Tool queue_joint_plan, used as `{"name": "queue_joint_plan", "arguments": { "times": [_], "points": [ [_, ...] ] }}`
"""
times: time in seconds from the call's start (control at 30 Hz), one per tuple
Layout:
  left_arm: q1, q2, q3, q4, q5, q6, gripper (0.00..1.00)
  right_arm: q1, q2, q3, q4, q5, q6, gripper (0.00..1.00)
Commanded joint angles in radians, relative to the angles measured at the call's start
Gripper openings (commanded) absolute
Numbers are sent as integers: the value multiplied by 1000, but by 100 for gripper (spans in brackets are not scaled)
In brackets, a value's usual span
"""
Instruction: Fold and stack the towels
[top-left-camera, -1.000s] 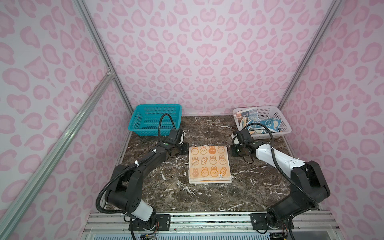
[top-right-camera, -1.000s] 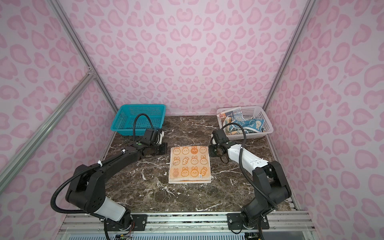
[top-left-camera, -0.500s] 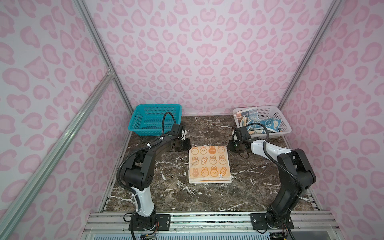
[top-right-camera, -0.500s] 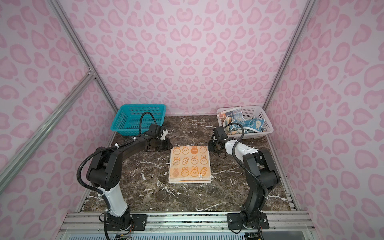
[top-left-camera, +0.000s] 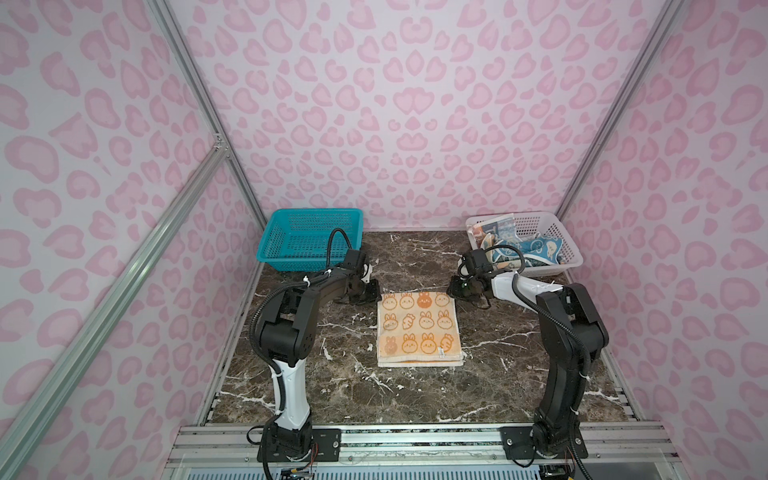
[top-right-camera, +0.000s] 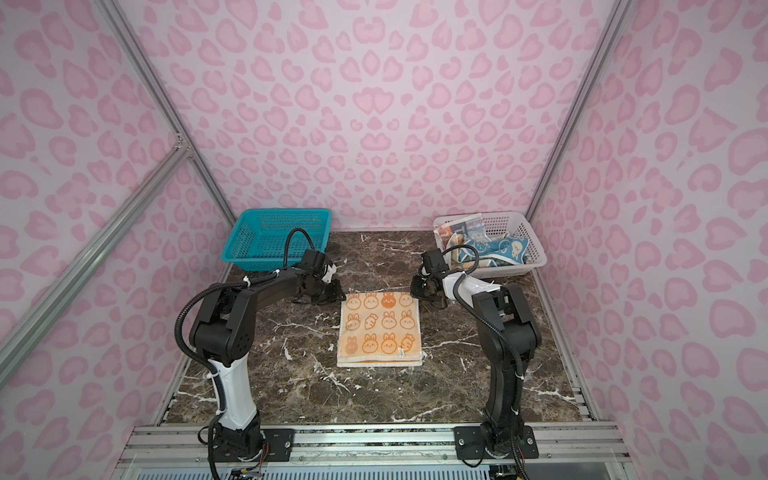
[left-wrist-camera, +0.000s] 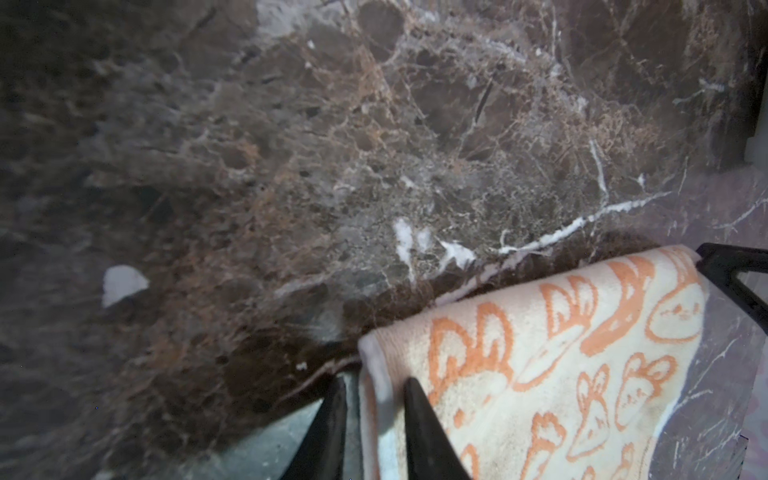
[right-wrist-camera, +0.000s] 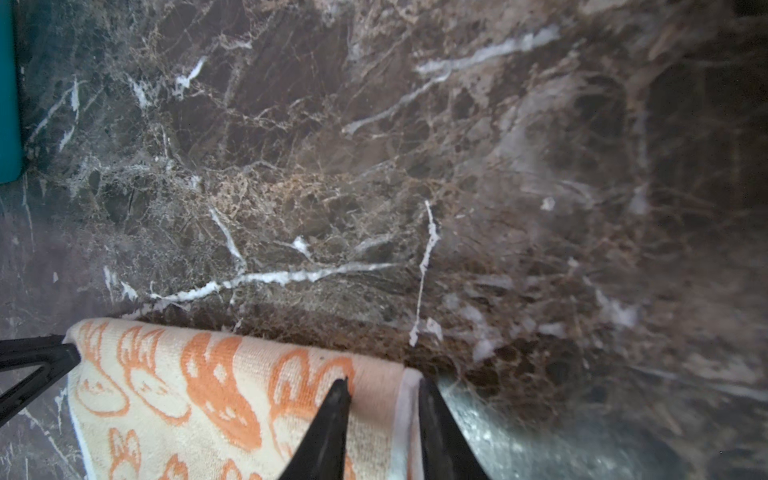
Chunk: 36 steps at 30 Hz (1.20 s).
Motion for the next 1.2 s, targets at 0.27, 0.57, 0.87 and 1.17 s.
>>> {"name": "queue_joint_plan", "arguments": {
  "times": [0.27, 0.57, 0.87, 1.17],
  "points": [
    [5, 37, 27, -16, 22, 16, 35, 0, 29, 6, -32, 9, 11, 38],
    [6, 44, 69, -16, 17, 3, 35, -1, 45, 30, -29, -16, 17, 22],
    [7, 92, 93, -6, 24, -10, 22, 0, 42, 44, -41, -16, -7, 0],
    [14, 105, 113, 7, 41, -22, 3, -2, 37, 62, -68, -7, -45, 0]
  ]
}}
